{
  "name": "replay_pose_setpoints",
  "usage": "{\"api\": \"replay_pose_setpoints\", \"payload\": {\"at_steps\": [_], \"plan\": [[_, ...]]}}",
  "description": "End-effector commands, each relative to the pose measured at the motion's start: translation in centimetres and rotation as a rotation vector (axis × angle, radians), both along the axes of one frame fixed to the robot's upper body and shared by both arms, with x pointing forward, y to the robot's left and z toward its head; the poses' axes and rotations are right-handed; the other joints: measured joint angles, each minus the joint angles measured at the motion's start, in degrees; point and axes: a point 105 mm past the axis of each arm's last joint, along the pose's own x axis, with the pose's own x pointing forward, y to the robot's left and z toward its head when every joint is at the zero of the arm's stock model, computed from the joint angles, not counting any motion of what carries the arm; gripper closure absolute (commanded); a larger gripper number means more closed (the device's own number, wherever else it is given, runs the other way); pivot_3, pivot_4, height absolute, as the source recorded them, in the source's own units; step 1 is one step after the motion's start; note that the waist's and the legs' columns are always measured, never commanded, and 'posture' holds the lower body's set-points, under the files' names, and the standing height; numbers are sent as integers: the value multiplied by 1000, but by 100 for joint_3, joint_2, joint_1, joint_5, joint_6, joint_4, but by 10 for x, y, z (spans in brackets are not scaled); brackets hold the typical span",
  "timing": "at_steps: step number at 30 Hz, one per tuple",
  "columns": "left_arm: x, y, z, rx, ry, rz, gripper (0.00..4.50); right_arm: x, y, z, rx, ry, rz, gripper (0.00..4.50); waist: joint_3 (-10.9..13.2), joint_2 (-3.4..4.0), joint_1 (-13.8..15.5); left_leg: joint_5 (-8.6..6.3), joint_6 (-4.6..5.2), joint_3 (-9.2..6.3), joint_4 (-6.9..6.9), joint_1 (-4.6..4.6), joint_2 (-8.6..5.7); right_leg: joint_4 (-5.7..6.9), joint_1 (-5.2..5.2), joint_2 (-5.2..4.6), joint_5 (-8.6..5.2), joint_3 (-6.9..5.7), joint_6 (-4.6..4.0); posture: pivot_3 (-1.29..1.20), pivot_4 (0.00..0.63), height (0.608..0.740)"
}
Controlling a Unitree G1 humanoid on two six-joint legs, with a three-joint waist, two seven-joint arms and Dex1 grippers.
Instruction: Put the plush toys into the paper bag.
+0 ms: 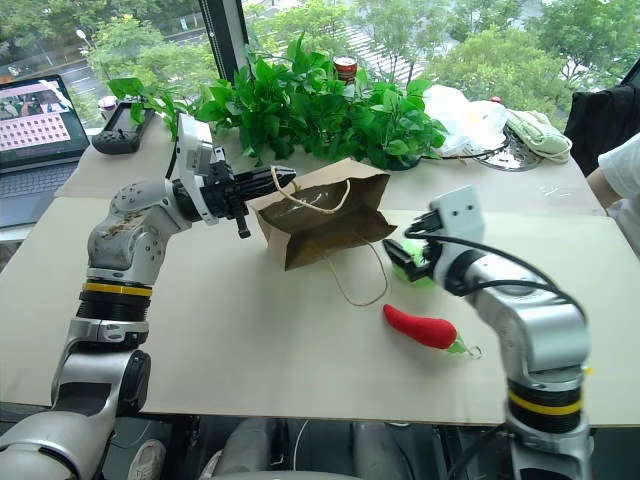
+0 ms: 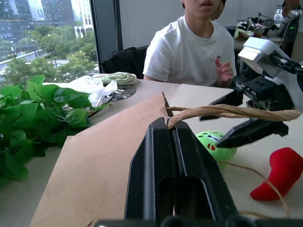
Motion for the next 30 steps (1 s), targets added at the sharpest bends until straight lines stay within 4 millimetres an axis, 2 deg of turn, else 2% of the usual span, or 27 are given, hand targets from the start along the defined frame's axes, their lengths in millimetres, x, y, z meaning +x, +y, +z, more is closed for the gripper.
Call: {"api": "replay_pose_setpoints", "payload": {"at_steps": [1,6,11,15,18,20,25,30], "plan": [[-2,2,14,-28,-40,-3,4500,-1,-13,-20,-87,91,-32,40,0,0,-15,0,0,0,-2,1,1,-1,0,0,0,0,0,0,150,713],[-2,1,14,-30,-41,-1,4500,2,-12,-49,-90,179,-49,40,0,0,-31,0,0,0,-4,4,0,0,-1,2,0,5,0,0,150,713],[-2,2,15,-28,-41,0,4500,6,-1,-58,-46,199,-36,40,0,0,-3,0,0,0,0,2,-2,0,3,0,0,4,0,0,150,713],[-2,2,14,-22,-43,0,4500,9,2,-56,-35,174,-35,916,0,0,-11,0,0,0,-1,2,-1,0,1,1,0,4,0,0,150,713],[-2,2,14,-19,-45,-1,4500,9,-1,-55,-38,166,-51,2081,0,0,-16,0,0,0,-1,3,-1,1,1,1,0,5,0,0,150,713],[-2,2,12,-15,-45,-1,4500,8,-5,-51,-36,146,-61,2698,0,0,-12,0,0,0,-1,3,-1,0,2,1,0,4,0,0,150,713],[-1,1,10,-9,-42,-2,4500,4,-15,-41,-35,111,-82,2698,0,0,-1,0,0,0,-1,2,-2,0,2,1,0,4,0,0,150,713],[-1,-1,7,17,-53,-8,4500,-5,-29,-17,-49,39,-92,2698,0,0,4,0,0,0,-1,-1,-2,-1,0,0,-1,4,0,0,150,713]]}}
